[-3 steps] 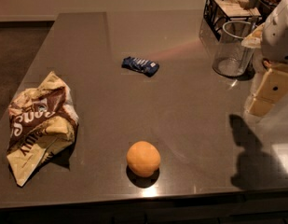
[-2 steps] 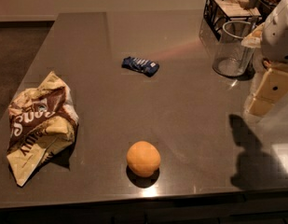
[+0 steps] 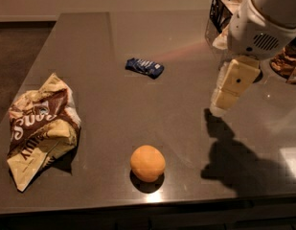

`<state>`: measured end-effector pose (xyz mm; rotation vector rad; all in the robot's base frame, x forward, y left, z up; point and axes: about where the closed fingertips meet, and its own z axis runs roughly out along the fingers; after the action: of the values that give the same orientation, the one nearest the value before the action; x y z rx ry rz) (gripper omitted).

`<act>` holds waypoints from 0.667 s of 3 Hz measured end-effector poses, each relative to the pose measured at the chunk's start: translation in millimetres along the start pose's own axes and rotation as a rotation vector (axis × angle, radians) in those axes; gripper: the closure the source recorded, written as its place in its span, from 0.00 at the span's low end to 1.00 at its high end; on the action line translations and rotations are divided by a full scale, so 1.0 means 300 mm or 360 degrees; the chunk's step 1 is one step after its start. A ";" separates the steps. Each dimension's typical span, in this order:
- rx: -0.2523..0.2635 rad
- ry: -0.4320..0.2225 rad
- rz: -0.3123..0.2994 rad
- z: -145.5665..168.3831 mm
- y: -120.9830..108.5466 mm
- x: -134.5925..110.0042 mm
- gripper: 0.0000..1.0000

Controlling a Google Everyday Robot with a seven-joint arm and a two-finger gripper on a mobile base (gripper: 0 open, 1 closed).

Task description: Move brown chip bag near rxbar blueberry

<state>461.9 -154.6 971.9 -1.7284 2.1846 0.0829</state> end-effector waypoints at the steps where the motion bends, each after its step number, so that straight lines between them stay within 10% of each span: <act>1: -0.0054 -0.0062 0.0061 0.068 0.004 -0.143 0.00; 2: -0.0075 -0.0073 0.0130 0.132 0.063 -0.320 0.00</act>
Offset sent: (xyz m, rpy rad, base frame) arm 0.0019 0.1783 -0.0221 0.0874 0.1062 -0.1189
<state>471.7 -50.0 961.2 -1.6451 2.2366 0.1944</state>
